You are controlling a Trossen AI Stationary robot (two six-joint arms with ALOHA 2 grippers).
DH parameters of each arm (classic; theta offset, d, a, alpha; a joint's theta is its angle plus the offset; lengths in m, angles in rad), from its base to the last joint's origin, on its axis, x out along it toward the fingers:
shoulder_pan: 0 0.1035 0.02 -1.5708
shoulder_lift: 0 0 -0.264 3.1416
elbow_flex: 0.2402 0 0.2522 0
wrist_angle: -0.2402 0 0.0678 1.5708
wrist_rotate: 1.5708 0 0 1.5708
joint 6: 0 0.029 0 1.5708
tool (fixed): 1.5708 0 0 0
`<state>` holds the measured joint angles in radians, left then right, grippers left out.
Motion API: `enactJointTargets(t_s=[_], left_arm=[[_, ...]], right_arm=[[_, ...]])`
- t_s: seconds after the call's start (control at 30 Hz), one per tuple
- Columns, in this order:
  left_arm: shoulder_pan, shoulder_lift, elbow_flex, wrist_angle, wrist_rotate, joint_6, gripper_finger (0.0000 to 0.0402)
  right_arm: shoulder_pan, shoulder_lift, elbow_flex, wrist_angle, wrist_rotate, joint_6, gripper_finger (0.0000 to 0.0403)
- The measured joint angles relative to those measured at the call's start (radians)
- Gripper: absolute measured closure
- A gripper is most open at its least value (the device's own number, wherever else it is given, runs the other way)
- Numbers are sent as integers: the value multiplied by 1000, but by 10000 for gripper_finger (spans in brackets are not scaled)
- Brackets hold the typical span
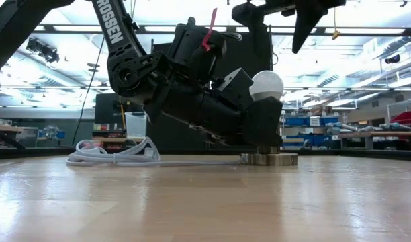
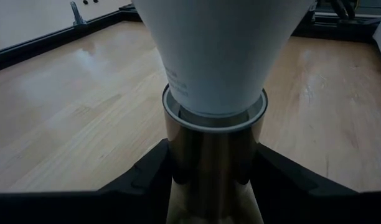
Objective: Screw lightbulb
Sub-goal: Insert the white lightbulb into the silver lamp
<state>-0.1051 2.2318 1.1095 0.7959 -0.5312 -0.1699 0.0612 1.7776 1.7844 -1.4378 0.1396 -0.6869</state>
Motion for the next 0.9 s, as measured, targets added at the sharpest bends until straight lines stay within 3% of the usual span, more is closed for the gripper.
enactJointTargets(t_s=[0.33, 0.57, 0.9], left_arm=[[0, 1, -1, 5, 0, 5, 218], [0, 1, -1, 5, 0, 5, 218], [0, 1, -1, 0, 0, 6, 218]], right_arm=[[-3, 12, -72, 19, 1, -246, 34], [-5, 12, -93, 94, 35, -289, 35], [-28, 12, -93, 118, -33, -327, 37]])
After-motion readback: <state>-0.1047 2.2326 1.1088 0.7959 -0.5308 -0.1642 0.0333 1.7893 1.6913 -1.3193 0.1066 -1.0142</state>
